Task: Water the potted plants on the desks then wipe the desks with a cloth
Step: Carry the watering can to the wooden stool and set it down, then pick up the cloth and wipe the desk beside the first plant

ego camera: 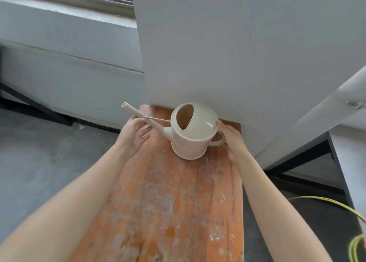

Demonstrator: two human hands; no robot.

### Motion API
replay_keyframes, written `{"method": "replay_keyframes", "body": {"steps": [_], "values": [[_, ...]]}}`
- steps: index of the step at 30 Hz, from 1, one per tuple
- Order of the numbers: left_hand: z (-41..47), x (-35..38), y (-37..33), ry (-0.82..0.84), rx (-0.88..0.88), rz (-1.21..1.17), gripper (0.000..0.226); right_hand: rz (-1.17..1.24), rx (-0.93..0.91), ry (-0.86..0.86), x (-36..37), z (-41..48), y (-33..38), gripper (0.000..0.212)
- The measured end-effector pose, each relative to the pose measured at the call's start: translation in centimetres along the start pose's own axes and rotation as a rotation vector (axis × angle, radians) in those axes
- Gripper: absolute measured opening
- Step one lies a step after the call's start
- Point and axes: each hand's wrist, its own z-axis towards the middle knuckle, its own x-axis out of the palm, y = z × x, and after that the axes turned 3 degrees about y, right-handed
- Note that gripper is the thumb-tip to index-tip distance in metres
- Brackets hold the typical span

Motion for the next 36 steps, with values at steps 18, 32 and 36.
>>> {"method": "replay_keyframes", "body": {"steps": [18,32,36], "values": [[-14.3,-5.9,5.5,-0.239,0.087,0.514,0.021,-0.125,0.035,-0.201,4.5,-16.1,-7.5,0.039],[-38.9,-21.6,17.8,-0.786,0.001,0.217,0.017,-0.58,-0.268,0.359,14.6,-32.1,-16.2,0.043],[-44.0,-24.5,21.2,-0.883,-0.065,0.127,0.018,-0.589,-0.385,0.424,16.9,-36.4,-17.5,0.036]]}}
